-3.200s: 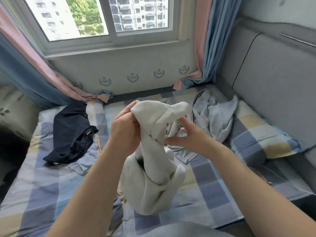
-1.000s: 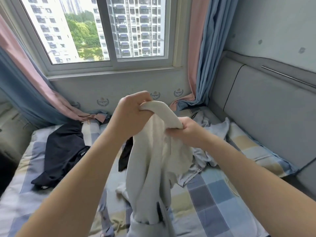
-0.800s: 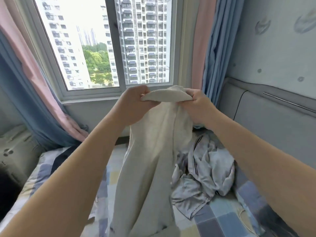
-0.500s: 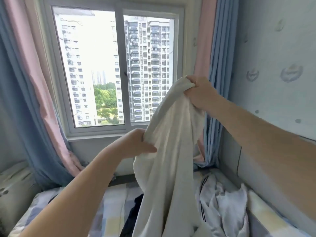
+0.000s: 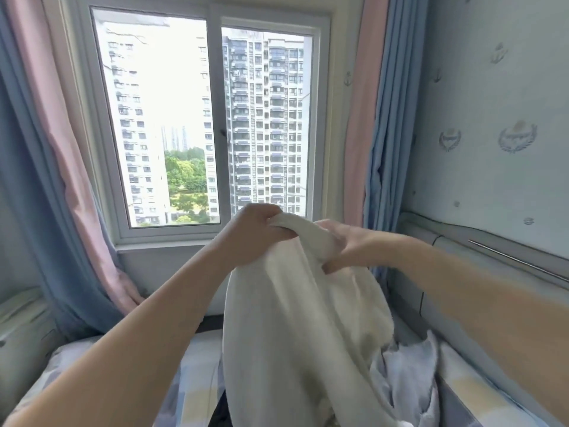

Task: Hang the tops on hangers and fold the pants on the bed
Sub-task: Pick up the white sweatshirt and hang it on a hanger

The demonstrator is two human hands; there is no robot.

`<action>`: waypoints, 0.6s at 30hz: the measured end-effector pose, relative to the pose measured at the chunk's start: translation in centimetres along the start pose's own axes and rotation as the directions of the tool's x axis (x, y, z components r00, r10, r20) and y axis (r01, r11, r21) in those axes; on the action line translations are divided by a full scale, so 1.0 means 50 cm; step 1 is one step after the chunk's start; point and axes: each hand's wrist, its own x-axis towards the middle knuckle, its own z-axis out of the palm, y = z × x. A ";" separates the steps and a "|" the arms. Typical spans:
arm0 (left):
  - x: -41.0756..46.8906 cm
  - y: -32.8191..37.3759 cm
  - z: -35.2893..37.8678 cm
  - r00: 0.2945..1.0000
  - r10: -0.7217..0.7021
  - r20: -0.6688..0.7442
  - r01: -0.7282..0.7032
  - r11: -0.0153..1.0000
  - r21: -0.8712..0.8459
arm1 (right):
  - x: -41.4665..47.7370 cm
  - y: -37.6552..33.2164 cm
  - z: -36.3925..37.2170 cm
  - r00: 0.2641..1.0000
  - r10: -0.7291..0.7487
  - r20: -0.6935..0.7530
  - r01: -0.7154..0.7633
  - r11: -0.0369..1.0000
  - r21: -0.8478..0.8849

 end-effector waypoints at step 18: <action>-0.341 -0.362 0.195 0.748 -0.655 0.109 0.663 0.730 -0.163 | -0.025 0.195 0.227 0.880 0.132 -0.456 0.045 0.933 0.357</action>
